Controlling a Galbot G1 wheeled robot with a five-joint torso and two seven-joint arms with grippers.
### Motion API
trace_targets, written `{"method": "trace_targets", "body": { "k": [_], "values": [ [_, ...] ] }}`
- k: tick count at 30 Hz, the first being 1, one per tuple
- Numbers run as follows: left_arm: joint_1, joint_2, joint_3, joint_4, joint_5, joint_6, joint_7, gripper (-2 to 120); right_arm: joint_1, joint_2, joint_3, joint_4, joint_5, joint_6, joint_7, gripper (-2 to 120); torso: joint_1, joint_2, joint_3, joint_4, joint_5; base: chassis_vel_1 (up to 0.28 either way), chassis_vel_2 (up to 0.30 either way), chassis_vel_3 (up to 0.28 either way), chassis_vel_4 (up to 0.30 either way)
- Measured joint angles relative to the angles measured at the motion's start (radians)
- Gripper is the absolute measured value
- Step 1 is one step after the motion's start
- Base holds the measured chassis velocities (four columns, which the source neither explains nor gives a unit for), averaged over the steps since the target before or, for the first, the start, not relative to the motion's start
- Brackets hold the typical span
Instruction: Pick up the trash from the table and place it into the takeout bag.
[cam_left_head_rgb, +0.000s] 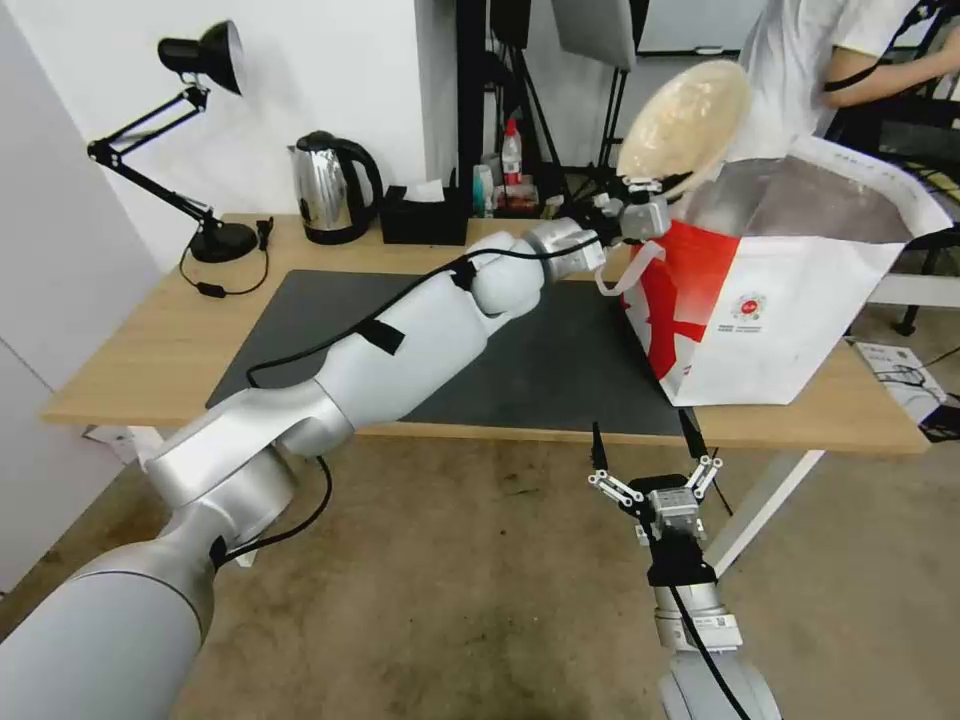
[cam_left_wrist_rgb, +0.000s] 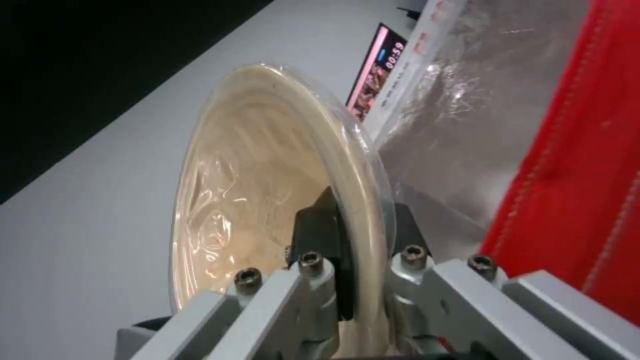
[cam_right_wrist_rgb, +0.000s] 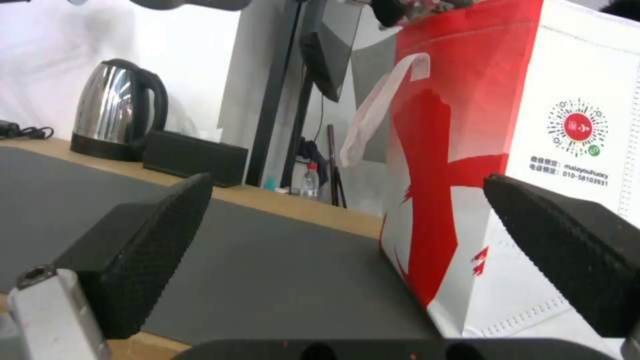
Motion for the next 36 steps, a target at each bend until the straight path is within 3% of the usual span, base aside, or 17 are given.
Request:
{"method": "trace_targets", "body": {
  "k": [10, 24, 36],
  "values": [
    [-0.028, -0.018, 0.033, 0.068, 0.001, -0.021, -0.014, 3, 0.000, 0.000, 0.000, 0.000, 0.000, 0.000, 0.000, 100, 0.000, 0.000, 0.000, 0.0003, 0.0000, 0.000, 0.000, 0.000, 0.000],
    [-0.080, -0.108, 0.066, 0.182, 0.006, -0.055, -0.011, 3, 0.000, 0.000, 0.000, 0.000, 0.000, 0.000, 0.000, 100, 0.000, 0.000, 0.000, 0.0000, 0.0001, 0.000, 0.000, 0.000, 0.000],
    [-0.098, -0.132, 0.079, 0.208, 0.006, -0.059, -0.009, 3, 0.000, 0.000, 0.000, 0.000, 0.000, 0.000, 0.000, 100, 0.000, 0.000, 0.000, 0.0001, -0.0001, 0.000, 0.000, 0.000, 0.000]
  ]
}}
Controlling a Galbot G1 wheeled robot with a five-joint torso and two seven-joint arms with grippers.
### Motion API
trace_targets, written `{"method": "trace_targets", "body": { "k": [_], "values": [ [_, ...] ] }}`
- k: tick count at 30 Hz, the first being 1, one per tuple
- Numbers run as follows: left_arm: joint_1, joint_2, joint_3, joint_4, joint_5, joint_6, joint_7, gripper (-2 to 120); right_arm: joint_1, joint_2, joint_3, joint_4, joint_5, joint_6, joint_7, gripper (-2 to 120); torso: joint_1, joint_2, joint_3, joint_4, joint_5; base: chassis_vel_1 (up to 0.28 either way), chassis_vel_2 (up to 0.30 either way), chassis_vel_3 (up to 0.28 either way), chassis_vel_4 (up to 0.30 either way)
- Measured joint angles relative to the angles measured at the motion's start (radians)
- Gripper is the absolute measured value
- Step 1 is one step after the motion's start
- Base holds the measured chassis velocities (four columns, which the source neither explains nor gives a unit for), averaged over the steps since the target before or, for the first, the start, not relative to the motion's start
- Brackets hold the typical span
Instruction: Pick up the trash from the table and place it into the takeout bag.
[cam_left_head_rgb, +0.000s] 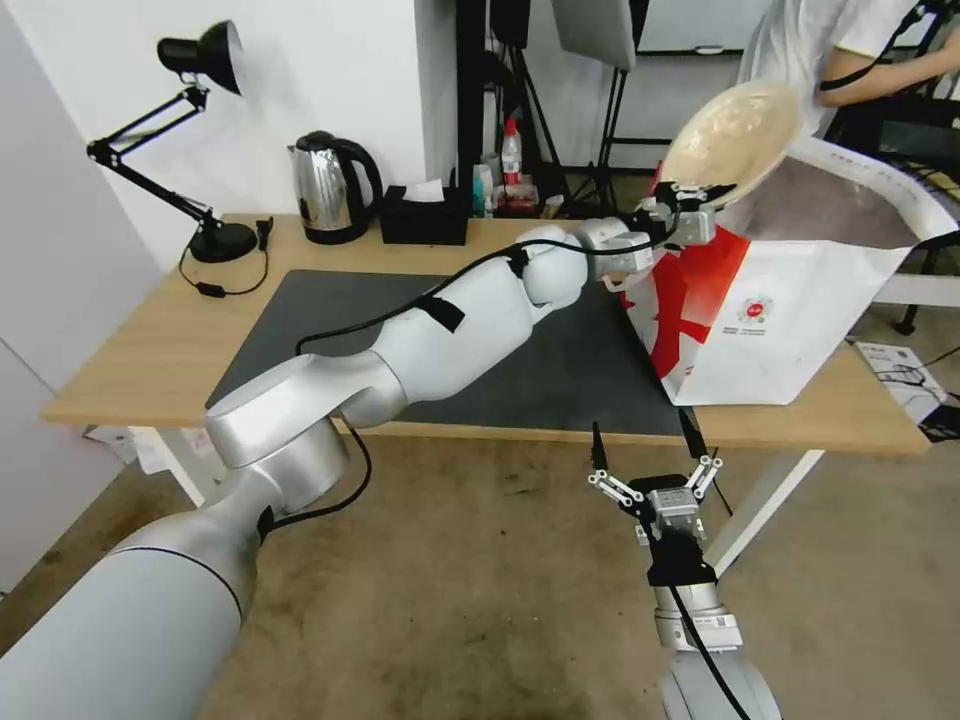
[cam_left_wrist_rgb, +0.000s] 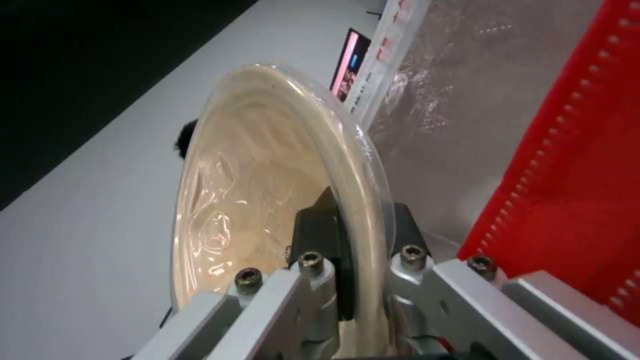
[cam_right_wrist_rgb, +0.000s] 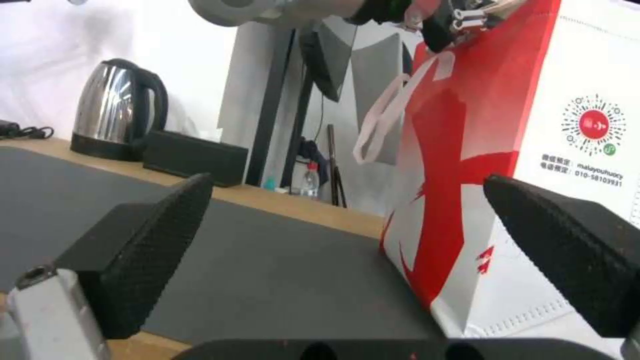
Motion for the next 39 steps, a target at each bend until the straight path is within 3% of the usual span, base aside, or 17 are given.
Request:
{"method": "trace_targets", "body": {
  "k": [19, 34, 39],
  "values": [
    [-0.022, 0.002, 0.029, 0.012, -0.009, 0.006, 0.006, 3, 0.000, 0.000, 0.000, 0.000, 0.000, 0.000, 0.000, 100, 0.000, 0.000, 0.000, 0.0000, 0.0000, 0.000, 0.000, 0.000, 0.000],
    [-0.022, 0.033, 0.058, -0.037, -0.059, 0.016, 0.058, 59, 0.000, 0.000, 0.000, 0.000, 0.000, 0.000, 0.000, 100, 0.000, 0.000, 0.000, -0.0001, 0.0000, 0.000, 0.000, 0.000, 0.000],
    [-0.028, 0.039, 0.058, -0.040, -0.067, 0.008, 0.072, 73, 0.000, 0.000, 0.000, 0.000, 0.000, 0.000, 0.000, 100, 0.000, 0.000, 0.000, -0.0001, 0.0000, 0.000, 0.000, 0.000, 0.000]
  ]
}}
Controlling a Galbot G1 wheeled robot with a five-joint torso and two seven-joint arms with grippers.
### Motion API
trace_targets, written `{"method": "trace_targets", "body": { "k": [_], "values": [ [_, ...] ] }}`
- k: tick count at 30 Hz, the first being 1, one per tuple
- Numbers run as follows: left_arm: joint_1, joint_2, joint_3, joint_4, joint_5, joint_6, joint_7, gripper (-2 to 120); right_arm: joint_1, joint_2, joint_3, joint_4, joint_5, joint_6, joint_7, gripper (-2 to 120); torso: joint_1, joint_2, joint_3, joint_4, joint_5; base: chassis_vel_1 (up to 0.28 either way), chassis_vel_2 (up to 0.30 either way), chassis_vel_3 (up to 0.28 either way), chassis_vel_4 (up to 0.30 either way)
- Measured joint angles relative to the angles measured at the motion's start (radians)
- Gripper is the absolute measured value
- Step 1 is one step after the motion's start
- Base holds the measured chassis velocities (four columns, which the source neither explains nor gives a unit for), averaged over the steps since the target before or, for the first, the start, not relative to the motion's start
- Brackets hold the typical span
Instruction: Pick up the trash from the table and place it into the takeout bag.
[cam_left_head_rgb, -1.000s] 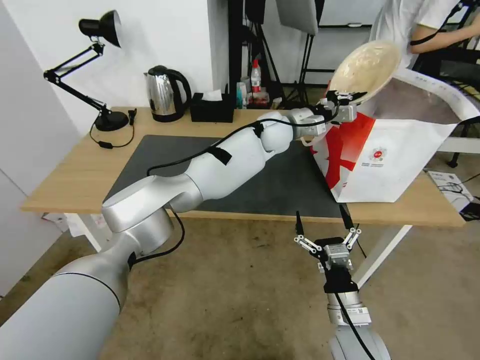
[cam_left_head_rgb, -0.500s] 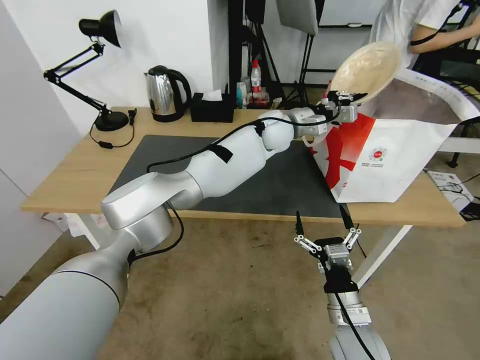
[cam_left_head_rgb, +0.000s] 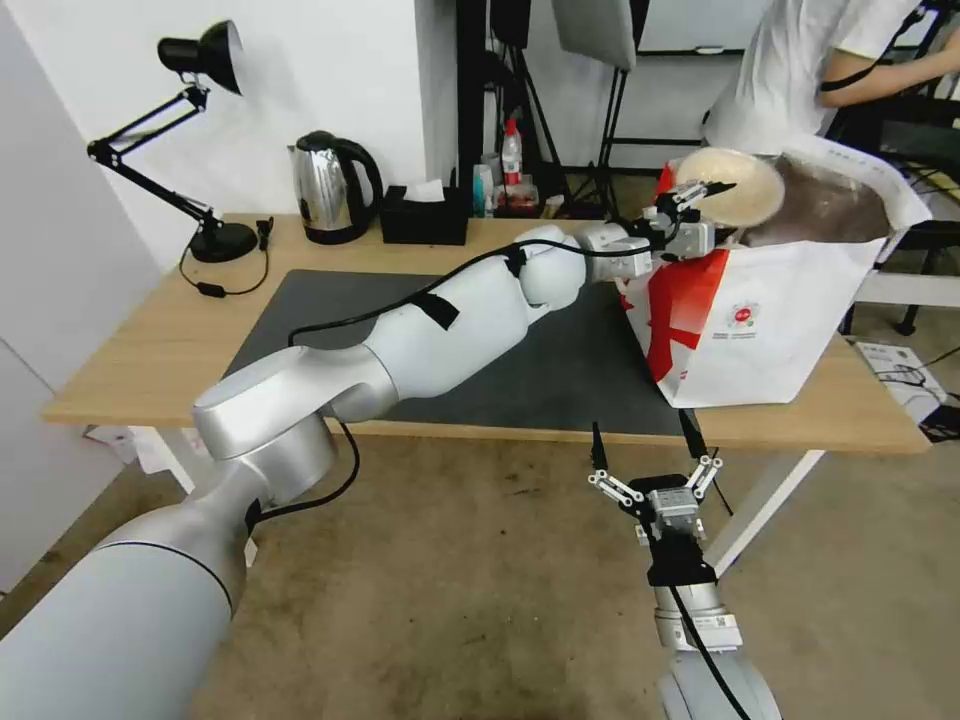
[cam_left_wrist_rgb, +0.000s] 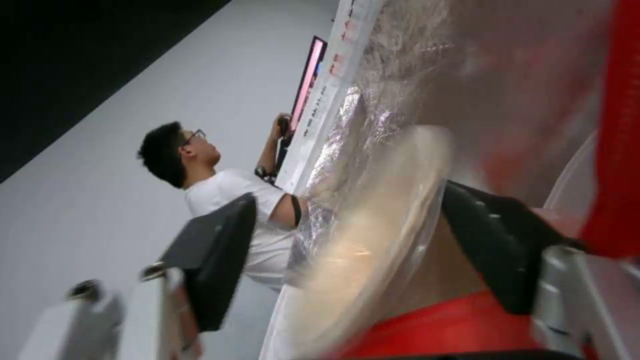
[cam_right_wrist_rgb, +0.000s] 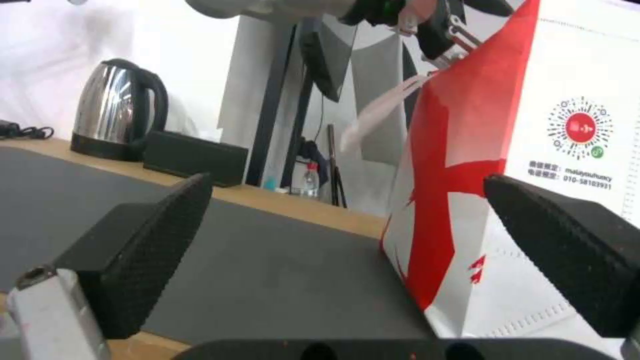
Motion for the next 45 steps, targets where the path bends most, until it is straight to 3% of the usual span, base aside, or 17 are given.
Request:
{"method": "trace_targets", "body": {
  "k": [4, 7, 21, 39, 42, 45],
  "values": [
    [-0.004, 0.003, 0.001, -0.001, -0.003, -0.004, 0.005, 92, 0.000, 0.000, 0.000, 0.000, 0.000, 0.000, 0.000, 100, 0.000, 0.000, 0.000, 0.0000, 0.0000, 0.000, 0.000, 0.000, 0.000],
    [-0.004, 0.003, 0.003, -0.001, -0.004, -0.004, 0.005, 98, 0.000, 0.000, 0.000, 0.000, 0.000, 0.000, 0.000, 100, 0.000, 0.000, 0.000, 0.0000, 0.0000, 0.000, 0.000, 0.000, 0.000],
    [-0.009, 0.026, -0.007, -0.044, -0.028, 0.002, 0.002, 100, 0.000, 0.000, 0.000, 0.000, 0.000, 0.000, 0.000, 100, 0.000, 0.000, 0.000, 0.0000, 0.0000, 0.000, 0.000, 0.000, 0.000],
    [-0.006, 0.215, -0.265, -0.306, -0.284, 0.148, -0.139, 100, 0.000, 0.000, 0.000, 0.000, 0.000, 0.000, 0.000, 100, 0.000, 0.000, 0.000, 0.0001, -0.0003, 0.000, 0.000, 0.000, 0.000],
    [0.006, 0.257, -0.306, -0.359, -0.319, 0.167, -0.158, 100, 0.000, 0.000, 0.000, 0.000, 0.000, 0.000, 0.000, 100, 0.000, 0.000, 0.000, 0.0000, -0.0002, 0.000, 0.000, 0.000, 0.000],
    [0.071, 0.329, -0.391, -0.466, -0.362, 0.207, -0.191, 100, 0.000, 0.000, 0.000, 0.000, 0.000, 0.000, 0.000, 100, 0.000, 0.000, 0.000, 0.0001, -0.0003, 0.000, 0.000, 0.000, 0.000]
  ]
}}
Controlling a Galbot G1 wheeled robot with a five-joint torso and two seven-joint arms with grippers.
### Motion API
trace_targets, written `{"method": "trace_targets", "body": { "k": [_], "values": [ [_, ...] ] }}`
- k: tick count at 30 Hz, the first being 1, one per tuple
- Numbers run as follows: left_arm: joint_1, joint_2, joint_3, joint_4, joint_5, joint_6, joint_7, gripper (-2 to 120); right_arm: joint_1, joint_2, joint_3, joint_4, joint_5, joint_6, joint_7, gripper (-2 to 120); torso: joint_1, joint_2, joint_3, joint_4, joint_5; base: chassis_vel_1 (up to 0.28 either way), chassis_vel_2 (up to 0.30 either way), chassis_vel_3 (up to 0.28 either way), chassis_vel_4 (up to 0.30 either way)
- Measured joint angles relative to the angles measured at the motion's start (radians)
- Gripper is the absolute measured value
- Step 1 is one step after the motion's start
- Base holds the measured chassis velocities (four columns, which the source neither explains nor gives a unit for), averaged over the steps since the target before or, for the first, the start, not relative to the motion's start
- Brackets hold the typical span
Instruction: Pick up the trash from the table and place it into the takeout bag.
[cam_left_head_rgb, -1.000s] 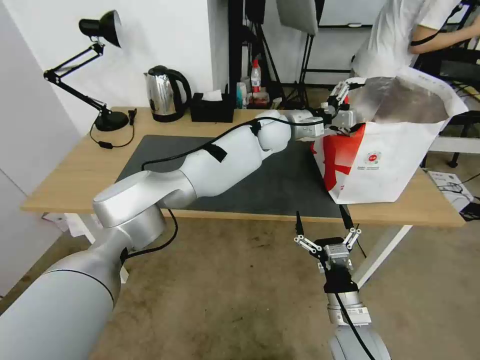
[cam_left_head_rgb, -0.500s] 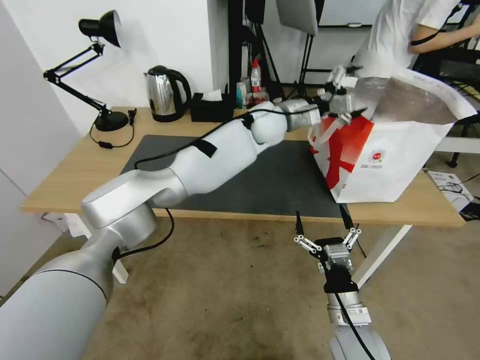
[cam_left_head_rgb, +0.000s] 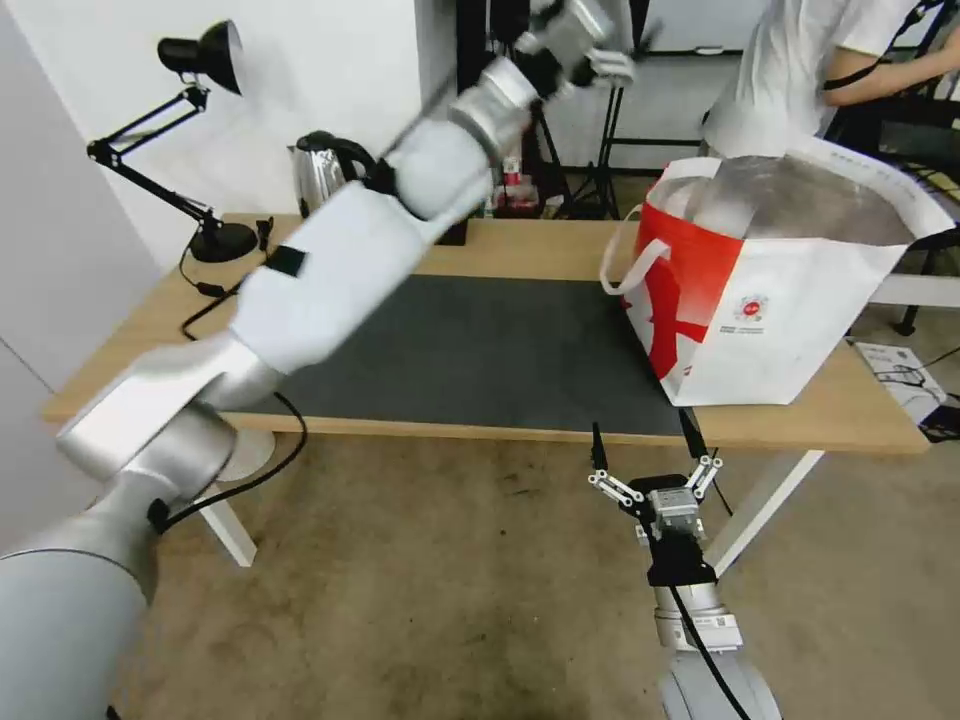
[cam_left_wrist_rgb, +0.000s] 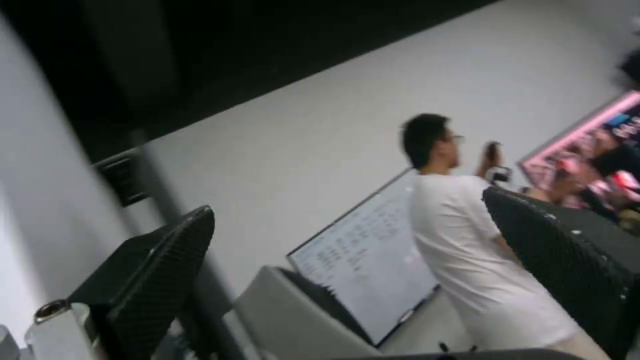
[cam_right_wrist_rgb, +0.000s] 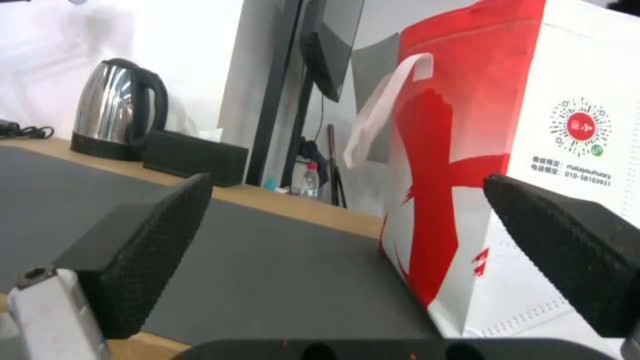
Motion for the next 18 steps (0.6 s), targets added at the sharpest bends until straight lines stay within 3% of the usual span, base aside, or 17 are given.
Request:
{"method": "trace_targets", "body": {
  "k": [9, 12, 18],
  "values": [
    [0.250, 0.114, -0.207, -0.185, -0.020, 0.041, -0.036, 100, 0.000, 0.000, 0.000, 0.000, 0.000, 0.000, 0.000, 100, 0.000, 0.000, 0.000, 0.0000, -0.0003, 0.000, 0.000, 0.000, 0.000],
    [0.398, 0.176, -0.325, -0.277, -0.025, 0.042, -0.045, 100, 0.000, 0.000, 0.000, 0.000, 0.000, 0.000, 0.000, 100, 0.000, 0.000, 0.000, -0.0001, 0.0003, 0.000, 0.000, 0.000, 0.000],
    [0.607, 0.246, -0.430, -0.403, -0.040, 0.029, -0.075, 100, 0.000, 0.000, 0.000, 0.000, 0.000, 0.000, 0.000, 100, 0.000, 0.000, 0.000, 0.0004, 0.0002, 0.000, 0.000, 0.000, 0.000]
  ]
}}
